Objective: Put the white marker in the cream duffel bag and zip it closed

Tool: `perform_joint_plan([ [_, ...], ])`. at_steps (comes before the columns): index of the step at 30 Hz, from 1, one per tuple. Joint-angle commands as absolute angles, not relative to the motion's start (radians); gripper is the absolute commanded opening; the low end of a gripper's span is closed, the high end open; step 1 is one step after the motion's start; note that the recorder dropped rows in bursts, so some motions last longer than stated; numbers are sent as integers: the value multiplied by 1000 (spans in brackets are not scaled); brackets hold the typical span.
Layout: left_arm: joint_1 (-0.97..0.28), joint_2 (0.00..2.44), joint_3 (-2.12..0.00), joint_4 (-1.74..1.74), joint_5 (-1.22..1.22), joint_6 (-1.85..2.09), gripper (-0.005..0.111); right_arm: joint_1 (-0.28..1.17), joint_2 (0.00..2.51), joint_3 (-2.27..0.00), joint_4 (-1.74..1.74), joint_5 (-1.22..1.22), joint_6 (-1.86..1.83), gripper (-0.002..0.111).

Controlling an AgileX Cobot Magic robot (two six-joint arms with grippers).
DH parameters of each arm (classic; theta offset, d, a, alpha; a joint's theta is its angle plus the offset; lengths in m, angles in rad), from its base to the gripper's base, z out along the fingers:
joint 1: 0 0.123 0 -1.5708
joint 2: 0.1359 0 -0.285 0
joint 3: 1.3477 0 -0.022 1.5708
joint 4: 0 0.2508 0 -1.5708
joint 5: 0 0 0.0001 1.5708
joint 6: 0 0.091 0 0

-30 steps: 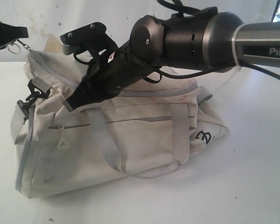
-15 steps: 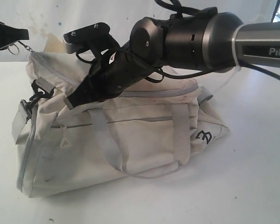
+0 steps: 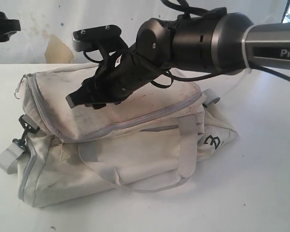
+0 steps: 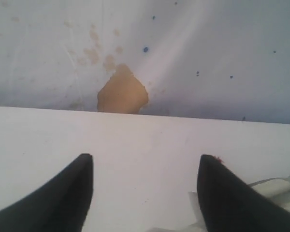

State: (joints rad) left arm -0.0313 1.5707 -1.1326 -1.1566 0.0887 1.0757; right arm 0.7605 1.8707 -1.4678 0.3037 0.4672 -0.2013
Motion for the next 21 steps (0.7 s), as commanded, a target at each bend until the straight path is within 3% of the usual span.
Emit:
perform_joint_plan([
  [1, -32, 1505, -1140, -1154, 122, 1004, 66, 756, 1832, -1474, 285, 524, -94, 45],
  [9, -32, 1455, -1140, -1058, 300, 957, 41, 680, 1803, -1516, 268, 809, 120, 45],
  [16, -32, 1439, -1140, -734, 502, 789, 1, 604, 1767, -1515, 264, 946, 118, 40],
  [21, -32, 1411, -1140, -358, 591, 420, 0, 557, 1737, -1515, 257, 972, 118, 27],
])
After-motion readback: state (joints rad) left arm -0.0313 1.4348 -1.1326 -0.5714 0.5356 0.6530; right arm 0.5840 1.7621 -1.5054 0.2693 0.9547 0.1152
